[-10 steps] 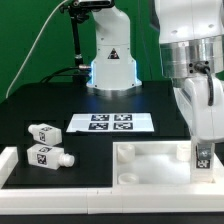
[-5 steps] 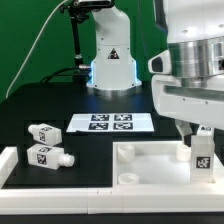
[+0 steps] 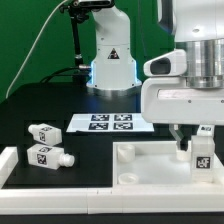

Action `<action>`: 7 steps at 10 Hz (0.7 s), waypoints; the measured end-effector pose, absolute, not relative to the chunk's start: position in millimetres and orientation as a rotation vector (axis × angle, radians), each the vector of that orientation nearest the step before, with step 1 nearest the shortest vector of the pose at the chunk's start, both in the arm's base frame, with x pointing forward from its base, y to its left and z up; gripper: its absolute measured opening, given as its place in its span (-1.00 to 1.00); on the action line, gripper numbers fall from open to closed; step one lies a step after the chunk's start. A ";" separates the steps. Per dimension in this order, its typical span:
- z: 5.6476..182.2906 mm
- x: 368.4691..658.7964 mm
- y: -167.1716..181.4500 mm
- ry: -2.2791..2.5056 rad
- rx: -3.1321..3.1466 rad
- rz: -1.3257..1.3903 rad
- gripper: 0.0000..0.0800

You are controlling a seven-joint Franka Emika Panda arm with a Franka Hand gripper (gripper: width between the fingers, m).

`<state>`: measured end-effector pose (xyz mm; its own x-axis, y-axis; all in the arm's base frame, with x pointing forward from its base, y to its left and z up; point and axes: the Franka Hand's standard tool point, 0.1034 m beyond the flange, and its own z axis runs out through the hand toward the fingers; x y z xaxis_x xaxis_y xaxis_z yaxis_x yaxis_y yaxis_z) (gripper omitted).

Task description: Assemble one leg

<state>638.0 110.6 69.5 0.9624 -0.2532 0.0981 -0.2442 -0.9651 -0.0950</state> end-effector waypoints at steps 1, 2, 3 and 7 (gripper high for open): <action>68.4 640.3 105.0 0.291 -3.048 -0.165 0.62; 68.4 640.3 105.5 0.298 -3.047 -0.167 0.62; 68.0 640.1 105.3 0.327 -3.044 -0.164 0.32; 67.9 640.2 105.1 0.523 -3.007 -0.156 -0.29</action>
Offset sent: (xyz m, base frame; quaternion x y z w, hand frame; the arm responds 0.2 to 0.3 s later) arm 0.0000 0.0000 0.0000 0.0000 0.0000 0.0000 1.0000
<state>640.2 105.1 67.9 0.9365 -0.3402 0.0855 -0.3315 -0.9380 -0.1012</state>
